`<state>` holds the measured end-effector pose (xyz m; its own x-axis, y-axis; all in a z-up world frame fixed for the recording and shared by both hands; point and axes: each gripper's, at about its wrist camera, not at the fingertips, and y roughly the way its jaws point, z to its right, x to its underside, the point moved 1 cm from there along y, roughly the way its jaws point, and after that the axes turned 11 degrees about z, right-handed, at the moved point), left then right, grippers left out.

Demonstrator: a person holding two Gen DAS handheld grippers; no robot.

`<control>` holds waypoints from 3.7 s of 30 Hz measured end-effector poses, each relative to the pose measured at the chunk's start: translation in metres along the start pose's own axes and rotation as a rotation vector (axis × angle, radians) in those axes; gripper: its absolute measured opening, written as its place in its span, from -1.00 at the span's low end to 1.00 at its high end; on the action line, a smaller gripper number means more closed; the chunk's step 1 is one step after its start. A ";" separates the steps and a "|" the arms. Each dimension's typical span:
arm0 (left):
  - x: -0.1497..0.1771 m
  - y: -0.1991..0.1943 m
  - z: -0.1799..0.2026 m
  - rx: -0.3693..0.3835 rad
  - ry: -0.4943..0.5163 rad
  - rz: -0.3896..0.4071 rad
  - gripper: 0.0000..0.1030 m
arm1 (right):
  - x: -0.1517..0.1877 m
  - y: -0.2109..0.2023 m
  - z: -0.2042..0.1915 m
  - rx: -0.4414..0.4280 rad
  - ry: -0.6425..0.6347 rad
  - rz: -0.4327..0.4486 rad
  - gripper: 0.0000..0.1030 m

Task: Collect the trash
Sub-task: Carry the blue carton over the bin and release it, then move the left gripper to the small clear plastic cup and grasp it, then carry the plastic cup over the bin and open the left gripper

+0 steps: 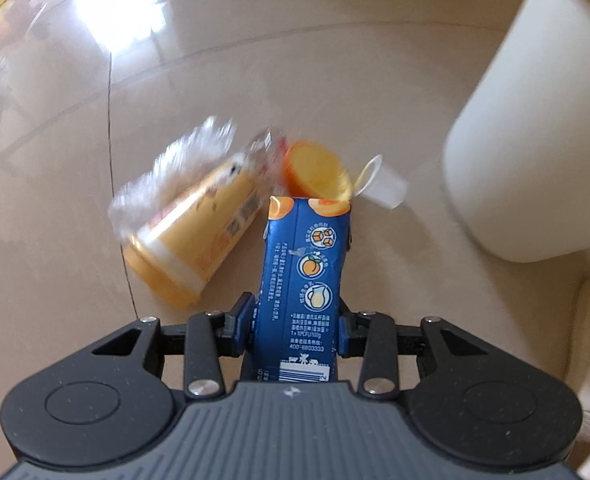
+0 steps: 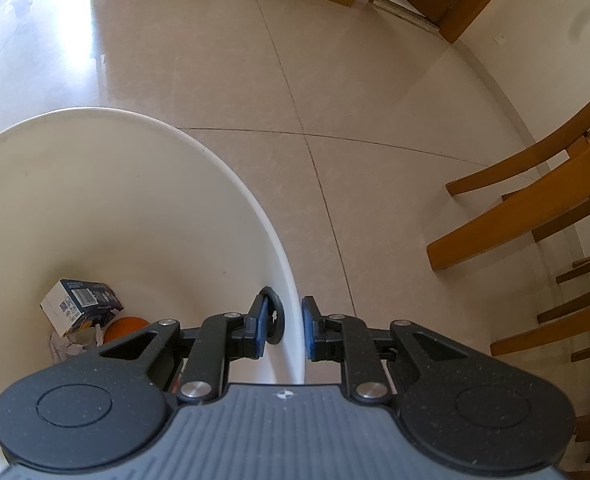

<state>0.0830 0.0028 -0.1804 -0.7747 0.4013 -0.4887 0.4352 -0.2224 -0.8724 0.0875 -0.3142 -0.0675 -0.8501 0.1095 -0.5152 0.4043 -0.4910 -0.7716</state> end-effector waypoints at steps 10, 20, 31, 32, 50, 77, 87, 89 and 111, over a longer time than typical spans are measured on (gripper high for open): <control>-0.094 -0.088 0.063 0.125 0.162 0.134 -0.26 | -0.002 0.001 0.004 -0.015 0.015 -0.013 -0.60; -0.152 -0.118 0.151 0.266 0.273 0.226 -0.26 | -0.004 0.004 0.023 -0.090 0.111 -0.047 -0.60; -0.161 -0.098 0.191 0.313 0.310 0.198 -0.22 | -0.004 0.007 0.031 -0.128 0.151 -0.062 -0.63; -0.161 -0.098 0.192 0.311 0.311 0.205 -0.20 | -0.004 0.007 0.031 -0.130 0.152 -0.062 -0.64; -0.147 -0.089 0.107 0.182 0.165 0.240 0.12 | 0.001 0.008 0.046 -0.197 0.164 -0.052 -0.68; -0.041 0.085 0.079 0.105 0.241 0.179 0.52 | 0.001 0.009 0.044 -0.220 0.165 -0.073 -0.71; -0.021 0.131 0.104 0.085 0.391 0.197 0.46 | 0.001 0.009 0.042 -0.215 0.166 -0.080 -0.78; -0.018 0.139 0.110 0.078 0.428 0.200 0.38 | 0.001 0.009 0.042 -0.215 0.166 -0.080 -0.78; -0.043 0.138 0.095 0.082 0.277 0.128 -0.17 | 0.001 0.009 0.041 -0.216 0.166 -0.077 -0.78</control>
<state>0.1326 -0.1297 -0.2799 -0.5562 0.5899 -0.5854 0.4740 -0.3535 -0.8065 0.0764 -0.3537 -0.0593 -0.8216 0.2882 -0.4918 0.4180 -0.2819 -0.8636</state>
